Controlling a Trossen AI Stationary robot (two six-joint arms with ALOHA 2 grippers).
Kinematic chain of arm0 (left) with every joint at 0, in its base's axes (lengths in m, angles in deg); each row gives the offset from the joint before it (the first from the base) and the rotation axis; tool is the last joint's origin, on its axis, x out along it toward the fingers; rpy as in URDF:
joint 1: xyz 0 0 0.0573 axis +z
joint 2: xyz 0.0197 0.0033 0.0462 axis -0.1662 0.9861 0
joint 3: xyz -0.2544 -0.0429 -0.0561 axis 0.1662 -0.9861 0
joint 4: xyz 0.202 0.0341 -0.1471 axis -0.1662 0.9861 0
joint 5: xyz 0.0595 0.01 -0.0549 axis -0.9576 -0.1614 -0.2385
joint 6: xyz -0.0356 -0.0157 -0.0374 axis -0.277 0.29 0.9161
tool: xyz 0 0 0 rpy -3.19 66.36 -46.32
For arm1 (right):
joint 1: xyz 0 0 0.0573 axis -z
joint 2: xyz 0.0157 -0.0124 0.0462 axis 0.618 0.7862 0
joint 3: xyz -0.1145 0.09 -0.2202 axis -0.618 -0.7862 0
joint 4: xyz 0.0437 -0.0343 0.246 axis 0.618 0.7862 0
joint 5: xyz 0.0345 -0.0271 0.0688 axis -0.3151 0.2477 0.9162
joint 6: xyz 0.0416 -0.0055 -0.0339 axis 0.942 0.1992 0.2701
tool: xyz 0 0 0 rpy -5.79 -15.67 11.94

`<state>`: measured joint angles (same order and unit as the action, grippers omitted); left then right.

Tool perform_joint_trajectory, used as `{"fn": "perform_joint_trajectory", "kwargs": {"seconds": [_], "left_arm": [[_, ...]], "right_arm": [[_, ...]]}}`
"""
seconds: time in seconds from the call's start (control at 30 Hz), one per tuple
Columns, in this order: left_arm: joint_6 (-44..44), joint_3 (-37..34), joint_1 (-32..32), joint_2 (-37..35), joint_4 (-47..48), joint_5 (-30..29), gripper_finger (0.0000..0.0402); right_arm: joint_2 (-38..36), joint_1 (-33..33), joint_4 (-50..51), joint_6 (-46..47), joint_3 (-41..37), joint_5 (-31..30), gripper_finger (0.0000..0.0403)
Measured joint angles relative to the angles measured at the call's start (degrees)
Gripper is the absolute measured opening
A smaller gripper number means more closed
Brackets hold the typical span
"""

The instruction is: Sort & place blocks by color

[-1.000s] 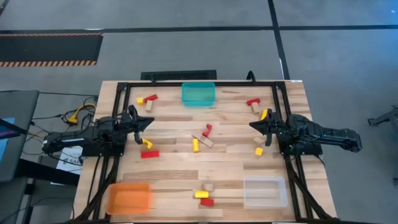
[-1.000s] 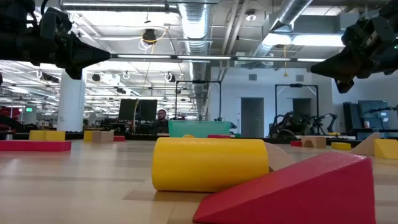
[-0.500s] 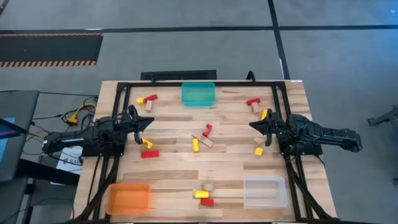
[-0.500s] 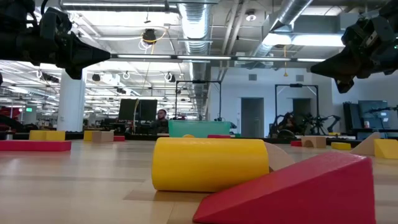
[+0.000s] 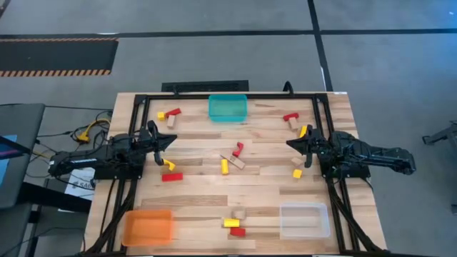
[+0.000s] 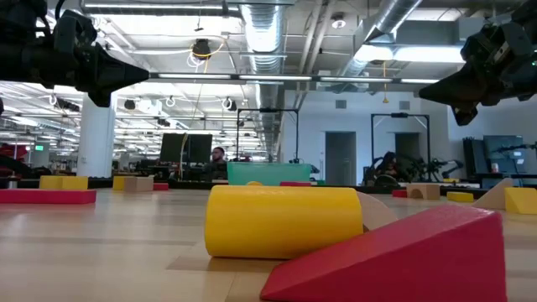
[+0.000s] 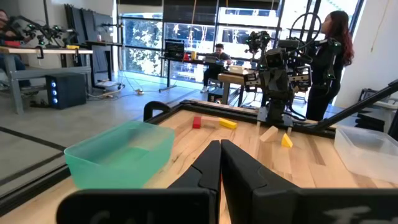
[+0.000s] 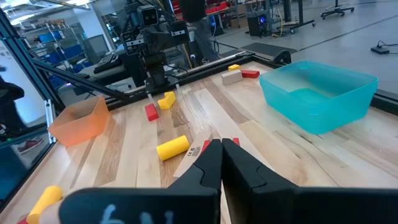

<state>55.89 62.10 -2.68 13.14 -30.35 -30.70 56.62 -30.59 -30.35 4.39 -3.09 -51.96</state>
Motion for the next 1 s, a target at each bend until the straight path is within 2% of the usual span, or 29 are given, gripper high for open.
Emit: {"fn": "perform_joint_trajectory", "kwargs": {"seconds": [0.73, 0.9, 0.93, 1.0], "left_arm": [[-0.83, 0.00, 0.01, 0.00, -0.01, 0.39, 0.0000], [8.15, 0.00, -0.01, 0.00, 0.01, 1.89, 0.0000], [11.27, 0.00, -0.01, 0.00, -0.06, 1.64, 0.0000], [22.84, 0.00, -0.01, 0.00, -0.13, 1.95, 0.0000]], "right_arm": [[0.00, -0.01, -0.01, 0.00, -0.01, -0.01, 0.0032], [0.00, 0.01, -0.02, 0.00, -0.02, -0.02, 0.0032], [0.00, -0.01, 0.00, 0.00, -0.02, 0.00, 0.0032], [0.00, 0.00, -0.01, 0.00, 0.00, -0.01, 0.0031]]}}
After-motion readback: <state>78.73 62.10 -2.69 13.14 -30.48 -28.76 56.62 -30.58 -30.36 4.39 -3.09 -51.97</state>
